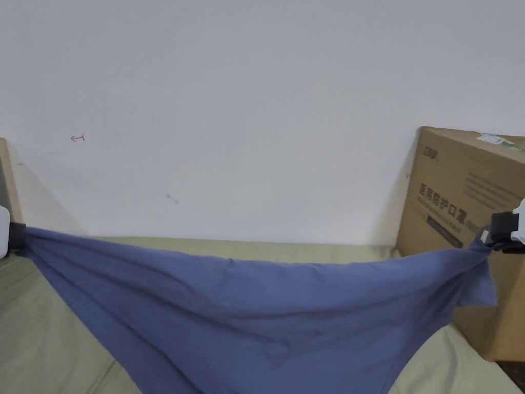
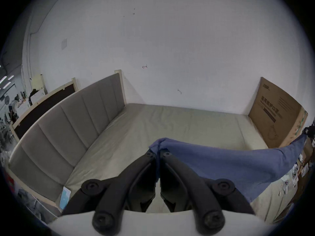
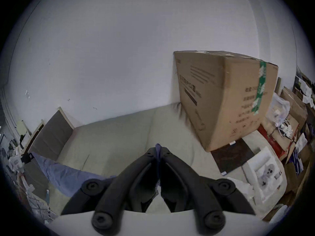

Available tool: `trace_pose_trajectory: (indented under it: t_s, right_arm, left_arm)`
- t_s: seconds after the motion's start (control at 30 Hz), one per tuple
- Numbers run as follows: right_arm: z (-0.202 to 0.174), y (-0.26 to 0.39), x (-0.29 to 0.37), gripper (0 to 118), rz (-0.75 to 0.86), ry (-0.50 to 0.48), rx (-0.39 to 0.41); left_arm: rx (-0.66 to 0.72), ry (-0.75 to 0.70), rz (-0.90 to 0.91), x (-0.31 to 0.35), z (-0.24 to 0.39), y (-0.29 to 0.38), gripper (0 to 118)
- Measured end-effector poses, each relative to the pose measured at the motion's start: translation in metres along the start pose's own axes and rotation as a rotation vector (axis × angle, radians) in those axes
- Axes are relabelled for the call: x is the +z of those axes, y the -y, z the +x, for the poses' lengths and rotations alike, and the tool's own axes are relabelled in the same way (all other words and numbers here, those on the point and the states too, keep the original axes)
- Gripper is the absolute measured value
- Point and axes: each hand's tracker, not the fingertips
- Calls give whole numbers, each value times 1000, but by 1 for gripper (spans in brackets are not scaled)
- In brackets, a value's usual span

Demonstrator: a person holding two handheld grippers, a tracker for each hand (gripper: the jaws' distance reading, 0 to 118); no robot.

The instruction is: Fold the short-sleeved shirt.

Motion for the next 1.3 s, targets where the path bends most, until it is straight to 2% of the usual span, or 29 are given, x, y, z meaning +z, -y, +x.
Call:
trace_pose_trajectory:
  t_s: [0.17,0.33,0.53,0.67,0.77,0.9,1.0,1.07,1.17,1.23,1.3]
  right_arm:
    - [-28,-26,-22,1,33,-50,9]
    - [-41,-15,-43,1,12,-65,34]
    - [-37,47,-75,1,-111,-87,-5]
    - [-32,109,-82,1,-221,-84,24]
    - [-20,162,-80,1,-301,-75,29]
    - [8,235,-68,1,-406,-32,9]
    - [32,285,-56,1,-468,-22,-61]
    - [44,310,-48,1,-497,1,-74]
    - [55,334,-34,1,-516,17,-117]
    - [67,345,-36,1,-517,17,-115]
    - [69,355,-35,1,-540,67,-116]
  left_arm:
    - [36,-25,64,-3,-20,-21,2]
    - [43,-57,97,-4,-42,-8,2]
    - [36,-78,10,-19,-54,37,2]
    - [69,-79,-72,-18,-65,91,2]
    - [97,-70,-162,-1,-66,141,2]
    - [25,-70,-321,22,-64,209,2]
    - [-23,-51,-403,43,-64,260,2]
    - [-54,-56,-458,55,-67,286,2]
    - [-19,-57,-472,76,-79,317,2]
    - [-13,-62,-498,85,-84,334,2]
    - [-40,-78,-518,93,-84,347,2]
